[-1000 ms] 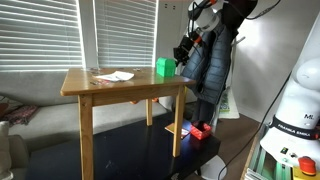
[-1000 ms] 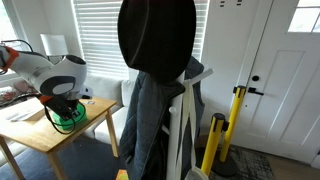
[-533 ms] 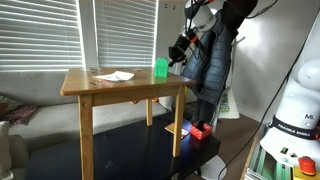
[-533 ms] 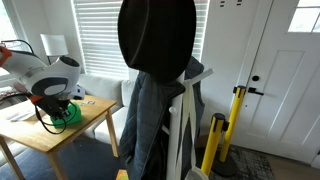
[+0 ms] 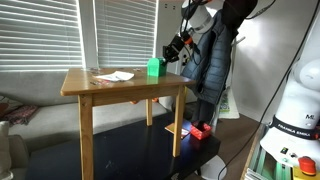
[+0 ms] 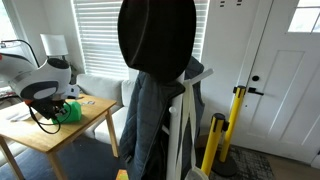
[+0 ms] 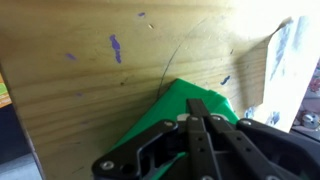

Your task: Move the green storage box backwards a bit

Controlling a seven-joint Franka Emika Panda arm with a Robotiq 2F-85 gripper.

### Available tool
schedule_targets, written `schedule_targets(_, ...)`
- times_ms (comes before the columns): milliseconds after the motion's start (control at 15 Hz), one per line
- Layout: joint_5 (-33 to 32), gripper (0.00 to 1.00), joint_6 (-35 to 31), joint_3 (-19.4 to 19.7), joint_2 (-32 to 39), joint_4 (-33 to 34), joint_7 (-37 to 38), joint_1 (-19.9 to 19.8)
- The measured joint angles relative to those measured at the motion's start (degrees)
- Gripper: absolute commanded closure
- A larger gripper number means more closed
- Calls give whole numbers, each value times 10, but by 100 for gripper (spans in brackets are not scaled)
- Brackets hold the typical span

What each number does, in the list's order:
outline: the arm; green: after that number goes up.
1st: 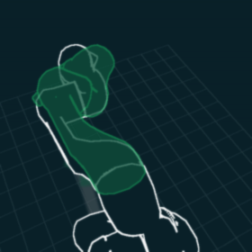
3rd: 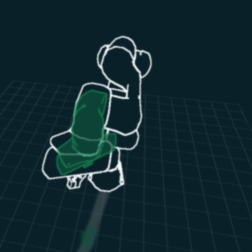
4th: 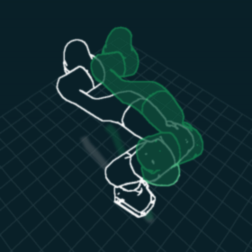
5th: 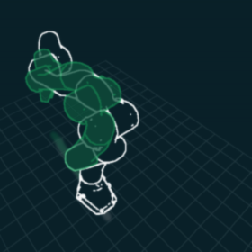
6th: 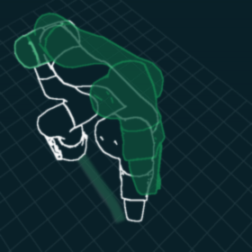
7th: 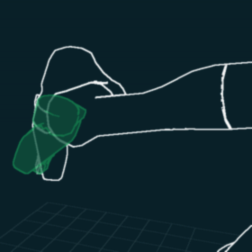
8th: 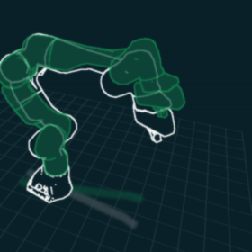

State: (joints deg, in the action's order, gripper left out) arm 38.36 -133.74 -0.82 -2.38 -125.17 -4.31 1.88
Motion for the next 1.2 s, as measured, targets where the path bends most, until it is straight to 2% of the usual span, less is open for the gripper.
schedule_targets(533, 27, 100, -177, -36, 0, -38, 19, 35)
schedule_targets(1200, 32, 100, -333, -59, 1, -67, 66, 52)
